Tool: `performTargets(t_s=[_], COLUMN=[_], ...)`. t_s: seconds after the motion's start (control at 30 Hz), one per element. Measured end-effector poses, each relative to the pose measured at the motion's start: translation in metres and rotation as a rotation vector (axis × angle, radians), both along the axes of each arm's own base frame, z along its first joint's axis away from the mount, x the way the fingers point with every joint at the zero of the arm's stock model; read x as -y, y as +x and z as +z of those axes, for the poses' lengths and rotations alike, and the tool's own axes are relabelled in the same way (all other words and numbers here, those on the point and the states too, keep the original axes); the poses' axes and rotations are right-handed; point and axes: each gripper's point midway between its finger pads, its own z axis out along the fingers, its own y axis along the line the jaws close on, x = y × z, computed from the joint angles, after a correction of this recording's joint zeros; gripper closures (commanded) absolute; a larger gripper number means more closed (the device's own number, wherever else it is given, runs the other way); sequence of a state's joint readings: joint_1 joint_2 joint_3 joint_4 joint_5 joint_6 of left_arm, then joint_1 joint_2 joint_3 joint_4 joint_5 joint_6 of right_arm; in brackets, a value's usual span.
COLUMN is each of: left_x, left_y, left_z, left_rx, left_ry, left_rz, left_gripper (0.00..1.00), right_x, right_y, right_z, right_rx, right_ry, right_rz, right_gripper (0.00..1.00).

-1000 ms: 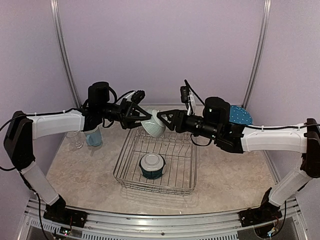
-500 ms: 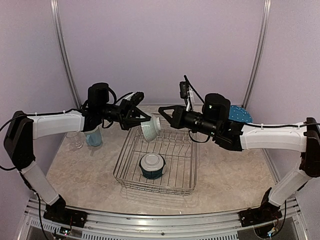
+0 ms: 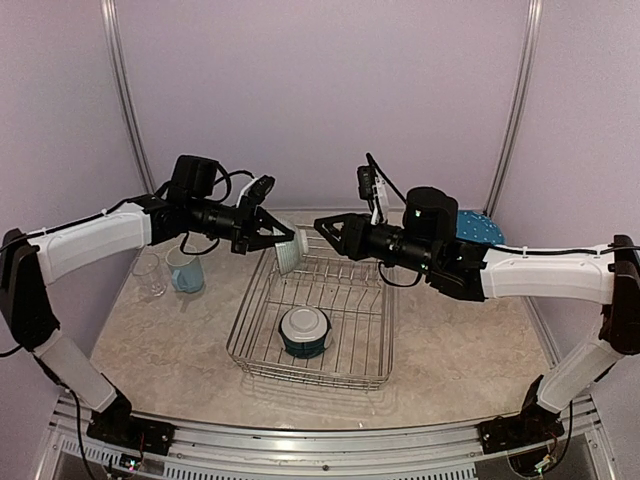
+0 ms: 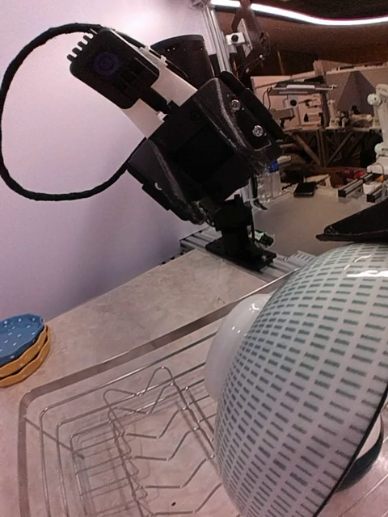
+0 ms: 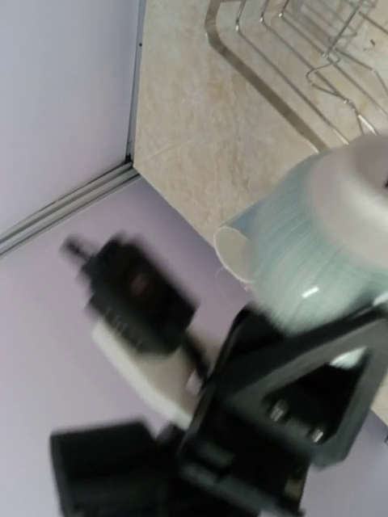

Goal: Unload the mixed dishes from the dish rack
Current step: Pass from the right arm to the left, then place the bowl at the center of the board.

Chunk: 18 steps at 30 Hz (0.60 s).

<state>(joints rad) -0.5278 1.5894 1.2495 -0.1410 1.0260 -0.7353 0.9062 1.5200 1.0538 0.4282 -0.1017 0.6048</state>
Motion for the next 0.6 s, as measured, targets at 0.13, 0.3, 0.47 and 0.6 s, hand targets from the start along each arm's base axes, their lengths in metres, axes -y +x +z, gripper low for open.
performTargets(t_s=[0.13, 0.3, 0.47, 0.6], left_x=[-0.018, -0.062, -0.103, -0.124], left_y=[0.012, 0.044, 0.067, 0.080], left_z=[0.007, -0.008, -0.028, -0.042], left_rx=[0.126, 0.217, 0.208, 0.159], left_ry=[0.117, 0.368, 0.579, 0.678], left_rz=[0.142, 0.439, 0.628, 0.705], left_gripper=[1.00, 1.00, 1.00, 1.00], right_x=[0.001, 0.002, 0.002, 0.002], right_y=[0.001, 0.002, 0.002, 0.002], right_z=[-0.005, -0.007, -0.008, -0.009], right_rx=[-0.007, -0.011, -0.015, -0.017], right_ry=[-0.019, -0.030, -0.034, -0.037], right_rz=[-0.008, -0.014, -0.016, -0.016], right_gripper=[0.65, 0.65, 0.64, 0.64])
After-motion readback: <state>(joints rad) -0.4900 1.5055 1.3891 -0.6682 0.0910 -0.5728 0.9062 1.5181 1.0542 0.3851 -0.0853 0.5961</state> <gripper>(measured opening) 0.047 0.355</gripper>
